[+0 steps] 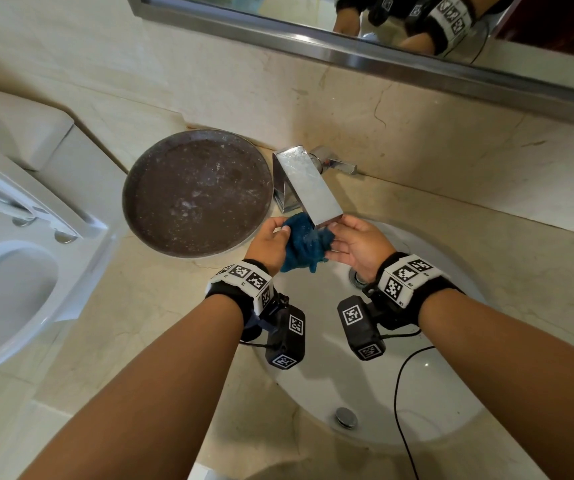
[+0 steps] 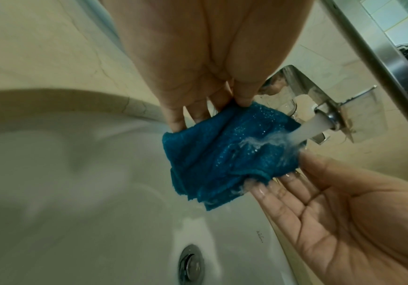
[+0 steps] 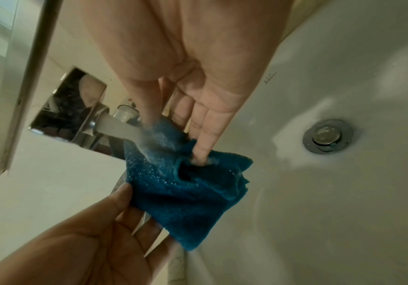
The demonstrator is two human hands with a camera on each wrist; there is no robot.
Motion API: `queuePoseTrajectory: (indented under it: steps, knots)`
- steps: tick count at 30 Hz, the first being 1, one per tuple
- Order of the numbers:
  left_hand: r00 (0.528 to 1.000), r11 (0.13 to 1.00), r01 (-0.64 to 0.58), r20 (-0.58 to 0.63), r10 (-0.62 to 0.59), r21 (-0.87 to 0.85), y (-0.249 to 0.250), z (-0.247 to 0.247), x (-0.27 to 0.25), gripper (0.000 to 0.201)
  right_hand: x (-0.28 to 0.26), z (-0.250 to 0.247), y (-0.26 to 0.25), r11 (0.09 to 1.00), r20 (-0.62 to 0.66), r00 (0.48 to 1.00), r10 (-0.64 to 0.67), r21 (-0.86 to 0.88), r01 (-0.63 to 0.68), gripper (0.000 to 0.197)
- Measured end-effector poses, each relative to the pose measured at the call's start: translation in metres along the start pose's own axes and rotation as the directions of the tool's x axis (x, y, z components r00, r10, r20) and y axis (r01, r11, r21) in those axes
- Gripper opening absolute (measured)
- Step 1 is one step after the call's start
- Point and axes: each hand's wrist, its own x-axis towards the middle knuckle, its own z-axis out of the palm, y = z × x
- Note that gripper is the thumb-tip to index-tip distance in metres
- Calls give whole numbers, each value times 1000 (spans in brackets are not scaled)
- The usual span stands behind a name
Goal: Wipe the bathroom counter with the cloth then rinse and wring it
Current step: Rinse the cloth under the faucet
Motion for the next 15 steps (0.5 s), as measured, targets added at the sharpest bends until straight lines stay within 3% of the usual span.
queuePoseTrajectory:
  steps: [9, 13, 15]
  knots:
    - [999, 998, -28, 41, 26, 59, 8, 7, -6, 23, 2, -3, 1, 1000, -35, 999, -6, 13, 6, 16]
    - [994, 999, 46, 105, -44, -18, 14, 18, -11, 18, 3, -3, 0, 999, -28, 1000, 11, 49, -10, 16]
    - [988, 994, 94, 128, -87, -49, 18, 23, -14, 25, 2, -2, 0, 998, -19, 1000, 22, 65, -20, 15]
